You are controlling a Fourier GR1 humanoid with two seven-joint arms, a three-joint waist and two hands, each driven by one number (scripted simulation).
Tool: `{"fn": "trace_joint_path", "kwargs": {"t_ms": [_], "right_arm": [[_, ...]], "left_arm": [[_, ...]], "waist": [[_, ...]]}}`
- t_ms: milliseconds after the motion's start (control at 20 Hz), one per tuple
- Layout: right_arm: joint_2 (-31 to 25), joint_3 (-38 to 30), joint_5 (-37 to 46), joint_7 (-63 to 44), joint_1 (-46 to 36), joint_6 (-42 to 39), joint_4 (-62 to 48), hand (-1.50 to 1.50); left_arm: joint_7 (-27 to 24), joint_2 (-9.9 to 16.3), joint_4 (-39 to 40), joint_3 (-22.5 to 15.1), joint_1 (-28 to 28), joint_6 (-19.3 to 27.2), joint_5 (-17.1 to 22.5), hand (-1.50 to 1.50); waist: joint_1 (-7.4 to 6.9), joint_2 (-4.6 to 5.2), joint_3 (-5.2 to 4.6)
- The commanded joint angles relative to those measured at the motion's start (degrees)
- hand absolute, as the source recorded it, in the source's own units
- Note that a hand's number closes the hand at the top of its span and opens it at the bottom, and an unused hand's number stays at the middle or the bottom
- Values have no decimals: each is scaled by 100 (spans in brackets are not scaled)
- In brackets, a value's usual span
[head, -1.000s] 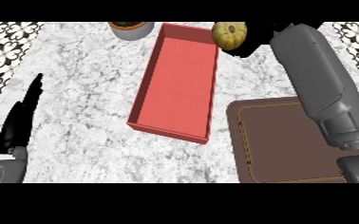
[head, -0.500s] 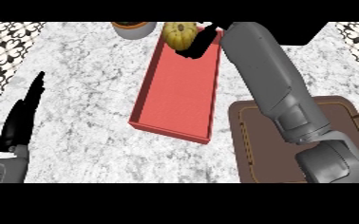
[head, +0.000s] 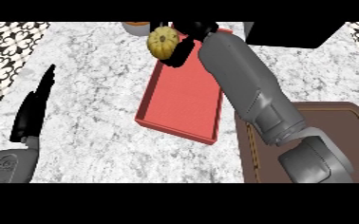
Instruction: Pick the squash from the tray and place it in the cardboard box
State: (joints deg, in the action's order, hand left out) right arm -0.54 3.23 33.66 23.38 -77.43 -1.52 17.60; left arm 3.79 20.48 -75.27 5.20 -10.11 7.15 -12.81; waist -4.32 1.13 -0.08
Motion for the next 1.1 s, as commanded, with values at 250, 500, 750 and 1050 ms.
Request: {"fn": "trace_joint_path", "kwargs": {"t_ms": [250, 500, 750, 1050], "right_arm": [[53, 237, -582, -352, 165, -26, -776, -150], [54, 163, -992, -117, 17, -52, -671, -150], [54, -194, -1479, 378, 77, 275, -565, -150], [-162, -1008, -2146, 444, -182, 121, -595, -150]], "left_arm": [[-170, 28, 174, 38, -193, -208, 94, 0], [119, -7, 18, -96, -305, -214, -41, 0], [-28, 56, 124, 61, -262, -261, 69, 0], [-61, 98, 162, 180, -222, -131, 19, 0]], "waist": [[-200, 63, -3], [-248, 55, 5], [-208, 60, 7], [-19, 56, 8]]}}
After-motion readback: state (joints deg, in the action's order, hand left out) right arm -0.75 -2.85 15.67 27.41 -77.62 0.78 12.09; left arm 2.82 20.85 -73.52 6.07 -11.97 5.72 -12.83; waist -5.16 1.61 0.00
